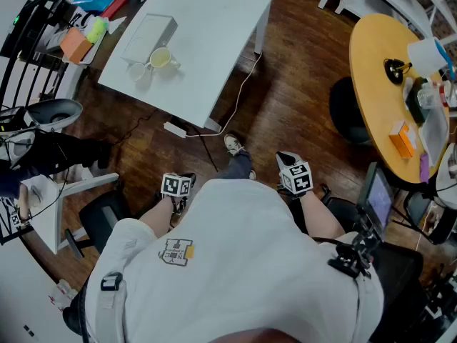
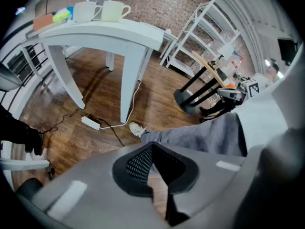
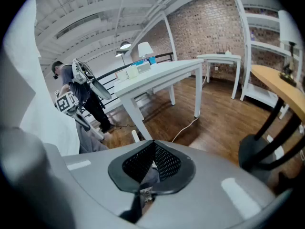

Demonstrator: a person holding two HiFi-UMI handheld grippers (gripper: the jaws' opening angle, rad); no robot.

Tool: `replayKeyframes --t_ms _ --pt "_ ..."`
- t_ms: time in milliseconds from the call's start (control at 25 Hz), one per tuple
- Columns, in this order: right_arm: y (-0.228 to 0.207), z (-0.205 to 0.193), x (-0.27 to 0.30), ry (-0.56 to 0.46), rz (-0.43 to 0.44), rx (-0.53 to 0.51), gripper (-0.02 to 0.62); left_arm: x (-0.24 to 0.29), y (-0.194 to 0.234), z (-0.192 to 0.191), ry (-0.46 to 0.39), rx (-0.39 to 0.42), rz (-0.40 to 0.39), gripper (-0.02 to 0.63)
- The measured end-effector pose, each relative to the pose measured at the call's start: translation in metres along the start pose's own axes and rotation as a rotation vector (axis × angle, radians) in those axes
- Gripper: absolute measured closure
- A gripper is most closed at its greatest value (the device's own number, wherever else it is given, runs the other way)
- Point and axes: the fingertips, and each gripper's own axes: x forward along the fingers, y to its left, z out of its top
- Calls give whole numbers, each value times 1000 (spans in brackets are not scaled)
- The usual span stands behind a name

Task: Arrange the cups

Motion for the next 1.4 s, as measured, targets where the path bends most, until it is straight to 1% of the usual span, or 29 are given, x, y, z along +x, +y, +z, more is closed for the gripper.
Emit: replayKeyframes --t_ms 160,320,440,520,600,720,840,960,1040,1120,1200,1280,1400 --pt "-14 80 28 -31 22 -78 595 0 36 59 -41 -44 29 606" --pt "-31 177 53 -106 55 -195 595 0 53 115 -122 -105 42 606" --pt "-18 251 71 -172 108 -291 595 -13 69 140 -199 -169 78 606" --pt "-1 291 83 -207 160 -371 595 -24 78 150 -250 -205 109 606" --pt "17 321 100 -218 221 -457 595 -32 89 154 -296 -263 152 606" --pt "41 359 132 -203 336 -579 595 -46 99 154 -372 -390 238 606" --pt "59 390 160 -187 444 -660 595 -58 106 159 -449 -504 330 606" --pt "70 413 184 -175 543 -739 595 -70 113 169 -531 -605 432 606" --pt "72 427 197 -157 605 -788 595 -85 111 185 -587 -646 506 606" --pt "73 443 208 -151 665 -833 595 -101 107 208 -637 -649 575 606" --pt "76 456 220 -142 725 -871 595 -117 101 235 -670 -625 627 606" --pt "78 465 230 -127 778 -900 595 -132 95 266 -690 -568 667 606" --pt "78 471 241 -108 841 -937 595 -151 88 311 -700 -447 717 606"
